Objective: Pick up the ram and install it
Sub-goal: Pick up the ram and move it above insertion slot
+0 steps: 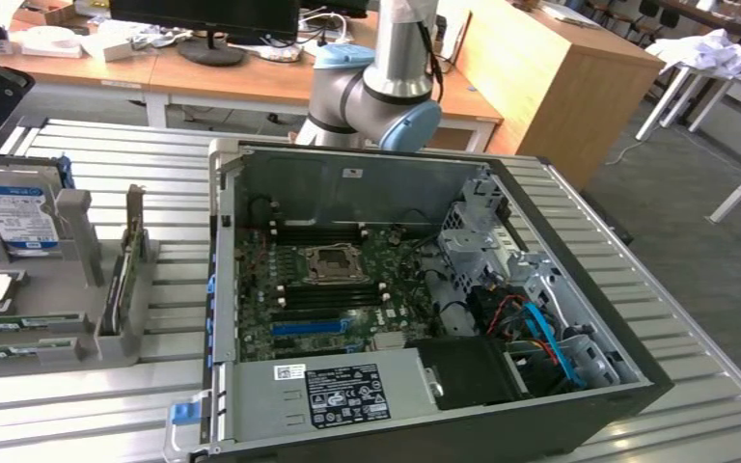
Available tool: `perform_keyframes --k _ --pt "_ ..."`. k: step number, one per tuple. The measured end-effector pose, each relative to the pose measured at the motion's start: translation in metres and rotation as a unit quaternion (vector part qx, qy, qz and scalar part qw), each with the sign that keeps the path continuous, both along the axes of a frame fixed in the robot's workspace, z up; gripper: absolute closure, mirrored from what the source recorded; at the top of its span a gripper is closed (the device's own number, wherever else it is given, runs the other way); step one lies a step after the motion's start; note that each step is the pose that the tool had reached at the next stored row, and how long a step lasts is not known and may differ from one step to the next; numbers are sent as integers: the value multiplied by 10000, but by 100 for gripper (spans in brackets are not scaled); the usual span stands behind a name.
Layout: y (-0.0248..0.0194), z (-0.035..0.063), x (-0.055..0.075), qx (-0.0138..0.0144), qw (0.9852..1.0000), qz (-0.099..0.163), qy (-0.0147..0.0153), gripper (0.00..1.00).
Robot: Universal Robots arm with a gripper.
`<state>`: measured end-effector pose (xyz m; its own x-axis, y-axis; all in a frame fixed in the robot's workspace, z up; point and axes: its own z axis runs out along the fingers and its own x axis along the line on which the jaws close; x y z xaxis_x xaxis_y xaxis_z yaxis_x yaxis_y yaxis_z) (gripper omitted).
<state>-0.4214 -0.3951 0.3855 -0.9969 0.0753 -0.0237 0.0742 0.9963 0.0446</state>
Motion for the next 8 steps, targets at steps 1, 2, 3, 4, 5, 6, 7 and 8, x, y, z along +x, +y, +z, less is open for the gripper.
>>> perform_keyframes --k 1,2,3,4,5,6,7,8 --pt "0 0 0 0 10000 0 0 89" --pt "0 0 0 0 10000 0 0 89" --pt "0 0 0 0 10000 0 0 89" --pt "0 0 0 0 10000 0 0 89" --pt "0 0 0 0 10000 0 0 89" --pt "0 0 0 0 10000 0 0 89" --pt "0 0 0 0 10000 0 0 89" --pt "0 0 0 0 10000 2 0 89"
